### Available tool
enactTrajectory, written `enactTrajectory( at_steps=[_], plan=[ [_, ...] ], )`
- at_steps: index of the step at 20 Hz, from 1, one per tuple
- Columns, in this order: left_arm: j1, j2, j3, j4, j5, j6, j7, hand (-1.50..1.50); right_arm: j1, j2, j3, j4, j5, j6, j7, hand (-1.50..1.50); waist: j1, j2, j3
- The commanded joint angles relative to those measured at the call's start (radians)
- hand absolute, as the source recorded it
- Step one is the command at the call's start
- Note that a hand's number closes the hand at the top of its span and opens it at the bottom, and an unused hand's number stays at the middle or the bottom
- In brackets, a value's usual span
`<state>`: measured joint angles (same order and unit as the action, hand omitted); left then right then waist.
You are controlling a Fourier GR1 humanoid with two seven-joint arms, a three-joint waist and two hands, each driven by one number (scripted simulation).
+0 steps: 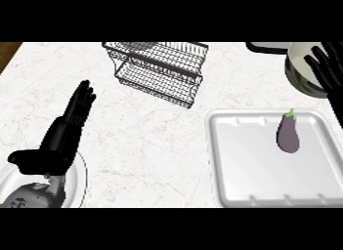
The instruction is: Pick the eggplant from the tray and place it in the tiered basket
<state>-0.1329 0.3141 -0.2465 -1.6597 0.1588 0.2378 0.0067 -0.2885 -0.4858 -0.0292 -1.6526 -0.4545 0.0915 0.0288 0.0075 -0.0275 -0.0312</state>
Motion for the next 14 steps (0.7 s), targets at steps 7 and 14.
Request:
enactTrajectory(
  at_steps=[7,14],
  plan=[
    [0.007,-0.014,-0.069,0.065,0.015,-0.086,-0.007,0.00,0.092,-0.097,0.094,0.473,0.213,-0.229,0.430,-1.50,0.071,0.117,0.013],
    [-0.014,-0.033,-0.070,0.192,0.044,-0.156,-0.026,0.00,-0.265,0.092,0.063,0.832,0.261,-0.504,0.511,-1.50,0.057,0.051,0.032]
  ],
)
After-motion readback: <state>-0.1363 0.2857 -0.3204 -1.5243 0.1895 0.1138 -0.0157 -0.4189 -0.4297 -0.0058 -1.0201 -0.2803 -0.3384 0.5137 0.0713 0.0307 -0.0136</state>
